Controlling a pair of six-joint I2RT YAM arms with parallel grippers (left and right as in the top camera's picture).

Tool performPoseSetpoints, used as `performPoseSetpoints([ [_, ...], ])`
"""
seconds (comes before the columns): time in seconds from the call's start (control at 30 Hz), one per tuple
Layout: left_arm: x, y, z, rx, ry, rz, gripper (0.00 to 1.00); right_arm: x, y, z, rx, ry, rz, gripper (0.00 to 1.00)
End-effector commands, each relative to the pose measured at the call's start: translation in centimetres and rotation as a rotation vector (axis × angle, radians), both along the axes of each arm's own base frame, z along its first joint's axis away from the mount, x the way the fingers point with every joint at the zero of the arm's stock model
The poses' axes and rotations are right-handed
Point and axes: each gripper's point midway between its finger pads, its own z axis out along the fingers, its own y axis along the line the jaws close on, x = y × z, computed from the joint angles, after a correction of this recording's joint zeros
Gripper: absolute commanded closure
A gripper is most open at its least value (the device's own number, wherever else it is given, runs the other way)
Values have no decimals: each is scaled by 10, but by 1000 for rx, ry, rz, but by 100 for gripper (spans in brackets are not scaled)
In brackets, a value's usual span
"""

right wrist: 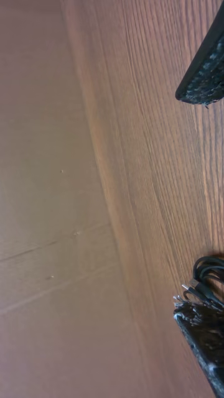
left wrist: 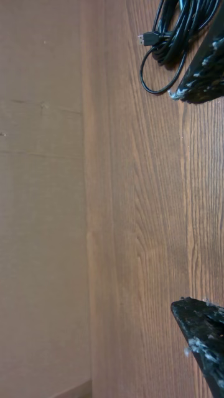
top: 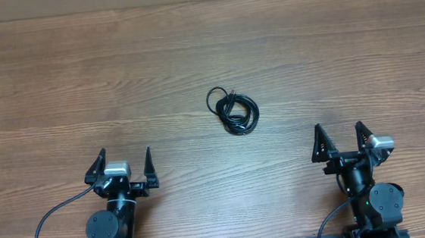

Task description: Untangle cables

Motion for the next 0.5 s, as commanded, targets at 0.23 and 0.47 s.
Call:
performPoseSetpoints([
  [0.23,0,1,0,19,-6,1,0,0,1,-1,0,-5,3,0],
  [0.47,0,0,0,16,-6,-7,0,0,4,-1,11,-4,25,0],
])
